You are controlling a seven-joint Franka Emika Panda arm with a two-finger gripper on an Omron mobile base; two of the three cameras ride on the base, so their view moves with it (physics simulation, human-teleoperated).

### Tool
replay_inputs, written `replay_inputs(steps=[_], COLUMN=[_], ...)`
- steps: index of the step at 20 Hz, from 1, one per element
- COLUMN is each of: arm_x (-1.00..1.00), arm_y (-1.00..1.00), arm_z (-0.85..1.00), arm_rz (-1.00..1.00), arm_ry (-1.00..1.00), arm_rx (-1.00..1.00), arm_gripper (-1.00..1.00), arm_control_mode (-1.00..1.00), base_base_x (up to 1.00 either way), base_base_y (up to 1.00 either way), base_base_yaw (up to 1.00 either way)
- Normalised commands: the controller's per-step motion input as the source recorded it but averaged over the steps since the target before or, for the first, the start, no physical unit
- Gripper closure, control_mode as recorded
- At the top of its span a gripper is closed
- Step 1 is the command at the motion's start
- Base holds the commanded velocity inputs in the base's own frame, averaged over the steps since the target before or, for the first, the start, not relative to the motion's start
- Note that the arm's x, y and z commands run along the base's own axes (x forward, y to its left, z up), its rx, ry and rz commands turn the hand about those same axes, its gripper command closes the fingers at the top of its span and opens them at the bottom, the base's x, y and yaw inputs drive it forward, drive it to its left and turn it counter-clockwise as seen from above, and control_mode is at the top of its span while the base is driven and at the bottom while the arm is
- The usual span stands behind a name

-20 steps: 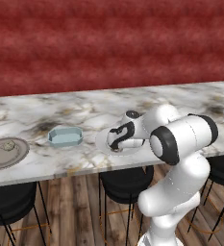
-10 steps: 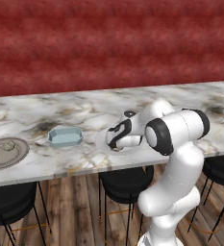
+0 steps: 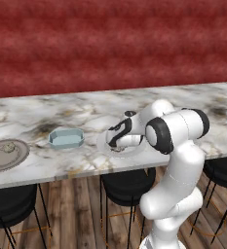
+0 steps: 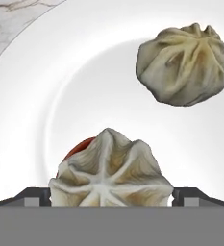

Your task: Place two dumplings into each of the tupperware containers and then place the containers in the fridge.

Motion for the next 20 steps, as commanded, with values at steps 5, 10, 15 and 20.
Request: replay_inputs(steps=[5,10,15,20], arm_x=[0.03,0.00,0.09,0.32], arm_y=[-0.55,-0.76,-0.90,-0.99], arm_z=[0.49,0.67,0.36,0.09], arm_rz=[0.00,0.00,-0.07,-0.06], arm_ry=[0.00,0.00,0.02,0.11], arm_rx=[0.00,0.00,0.00,0.00], arm_gripper=[1.00,1.00,1.00,1.00], arm_control_mode=[-1.00,-1.00,-1.00,-1.00], base_base_x=[0.00,0.00,0.00,0.00], base_base_y=[0.00,0.00,0.00,0.00], base_base_yaw=[0.00,0.00,0.00,0.00])
